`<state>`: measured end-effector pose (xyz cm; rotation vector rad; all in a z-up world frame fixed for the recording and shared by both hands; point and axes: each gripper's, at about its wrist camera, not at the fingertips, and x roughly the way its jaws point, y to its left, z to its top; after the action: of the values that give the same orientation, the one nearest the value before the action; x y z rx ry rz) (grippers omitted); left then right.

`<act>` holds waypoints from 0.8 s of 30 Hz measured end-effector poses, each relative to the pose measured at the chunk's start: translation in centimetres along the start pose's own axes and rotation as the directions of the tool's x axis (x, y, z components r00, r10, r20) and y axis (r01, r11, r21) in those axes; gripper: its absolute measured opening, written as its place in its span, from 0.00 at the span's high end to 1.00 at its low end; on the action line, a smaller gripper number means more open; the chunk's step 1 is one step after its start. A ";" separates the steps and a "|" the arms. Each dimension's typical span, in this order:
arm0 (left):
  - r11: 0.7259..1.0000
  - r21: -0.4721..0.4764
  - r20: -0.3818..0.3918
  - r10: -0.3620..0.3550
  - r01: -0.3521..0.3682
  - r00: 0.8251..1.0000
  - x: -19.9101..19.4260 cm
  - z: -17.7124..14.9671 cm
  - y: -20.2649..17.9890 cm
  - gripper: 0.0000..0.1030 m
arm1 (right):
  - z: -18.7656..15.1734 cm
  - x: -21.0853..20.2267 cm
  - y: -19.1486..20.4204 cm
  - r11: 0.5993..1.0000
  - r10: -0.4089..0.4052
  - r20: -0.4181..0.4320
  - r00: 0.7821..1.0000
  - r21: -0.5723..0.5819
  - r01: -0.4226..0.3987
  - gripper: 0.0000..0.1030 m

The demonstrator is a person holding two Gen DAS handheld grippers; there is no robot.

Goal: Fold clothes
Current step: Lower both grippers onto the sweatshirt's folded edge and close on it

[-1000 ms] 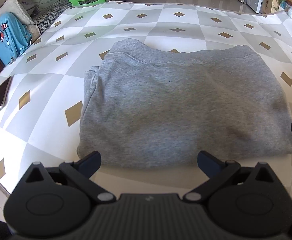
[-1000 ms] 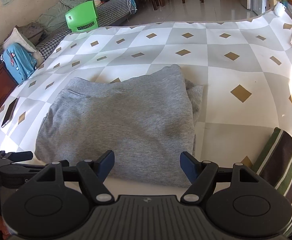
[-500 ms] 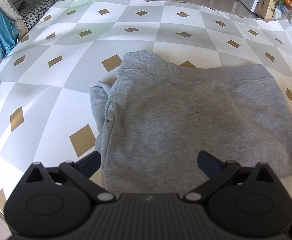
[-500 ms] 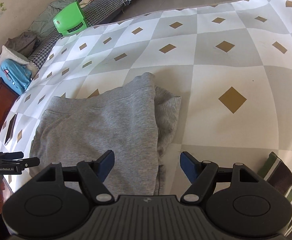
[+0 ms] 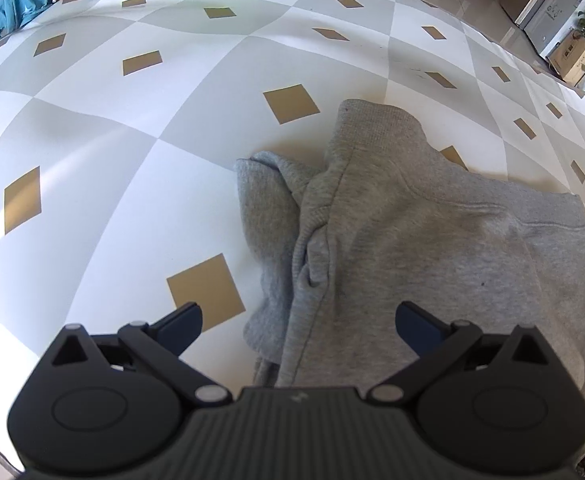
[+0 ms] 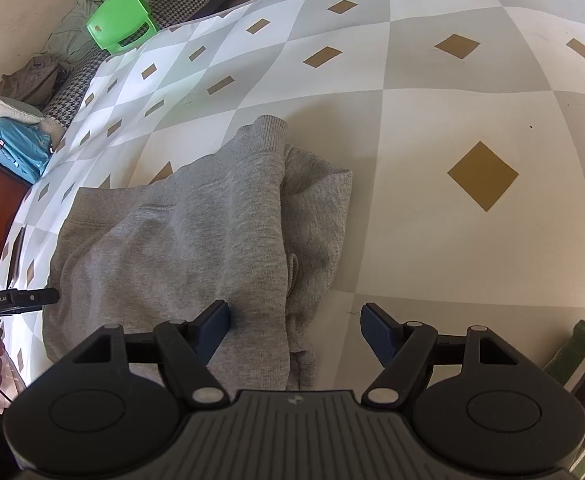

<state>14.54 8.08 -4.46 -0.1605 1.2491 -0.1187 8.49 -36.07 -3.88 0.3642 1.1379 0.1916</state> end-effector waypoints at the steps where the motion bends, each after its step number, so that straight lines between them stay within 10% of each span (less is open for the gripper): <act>1: 1.000 -0.015 -0.002 -0.012 0.012 1.000 0.2 0.1 0.4 0.00 | 0.1 0.2 0.1 1.000 0.005 0.000 1.000 -0.008 -0.005 0.31; 24: 0.963 -0.101 -0.042 -0.254 0.249 0.966 4.3 2.2 0.7 0.00 | 2.1 2.9 -1.8 0.986 0.140 -0.039 0.989 0.093 -0.136 0.29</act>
<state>18.00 8.11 -7.92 -0.4009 1.2858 -0.2856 11.58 -37.13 -6.26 0.5217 1.1696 0.2721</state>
